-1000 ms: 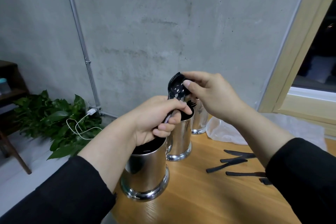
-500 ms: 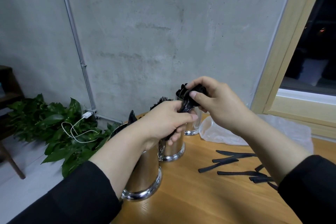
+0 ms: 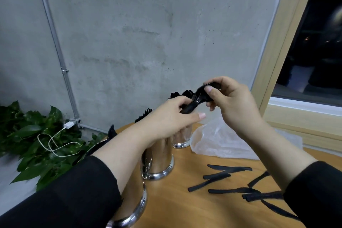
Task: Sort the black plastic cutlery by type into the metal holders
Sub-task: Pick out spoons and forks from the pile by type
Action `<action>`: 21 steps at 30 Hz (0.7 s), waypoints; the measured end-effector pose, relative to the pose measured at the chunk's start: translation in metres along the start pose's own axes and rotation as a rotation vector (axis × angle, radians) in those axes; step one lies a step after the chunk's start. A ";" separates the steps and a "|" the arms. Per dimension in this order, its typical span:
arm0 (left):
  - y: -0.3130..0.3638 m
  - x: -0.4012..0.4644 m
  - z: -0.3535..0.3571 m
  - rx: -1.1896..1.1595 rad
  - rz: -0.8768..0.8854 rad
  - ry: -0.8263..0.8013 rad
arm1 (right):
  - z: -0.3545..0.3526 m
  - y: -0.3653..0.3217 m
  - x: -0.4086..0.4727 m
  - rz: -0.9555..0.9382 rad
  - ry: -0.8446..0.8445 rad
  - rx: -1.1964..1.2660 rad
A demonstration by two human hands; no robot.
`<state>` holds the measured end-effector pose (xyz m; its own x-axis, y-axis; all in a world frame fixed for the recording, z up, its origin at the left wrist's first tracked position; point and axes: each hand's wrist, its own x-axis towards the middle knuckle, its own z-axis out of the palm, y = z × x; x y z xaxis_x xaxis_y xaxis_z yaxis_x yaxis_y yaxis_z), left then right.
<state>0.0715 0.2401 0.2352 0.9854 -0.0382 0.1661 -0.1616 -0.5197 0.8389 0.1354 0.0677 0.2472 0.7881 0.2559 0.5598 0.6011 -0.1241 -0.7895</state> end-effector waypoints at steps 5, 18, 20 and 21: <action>-0.007 0.039 -0.020 0.224 0.024 0.251 | -0.016 0.025 0.048 -0.038 0.145 -0.224; -0.022 0.113 -0.042 0.477 -0.089 0.087 | 0.034 0.112 0.109 -0.243 -0.140 -0.727; -0.026 0.121 -0.039 0.487 -0.107 0.052 | 0.041 0.128 0.107 -0.253 -0.183 -0.775; -0.028 0.124 -0.038 0.500 -0.116 0.034 | 0.043 0.135 0.106 -0.261 -0.196 -0.785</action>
<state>0.1959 0.2819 0.2521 0.9916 0.0675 0.1103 0.0027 -0.8637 0.5040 0.2940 0.1191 0.1891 0.6178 0.5211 0.5889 0.7350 -0.6489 -0.1968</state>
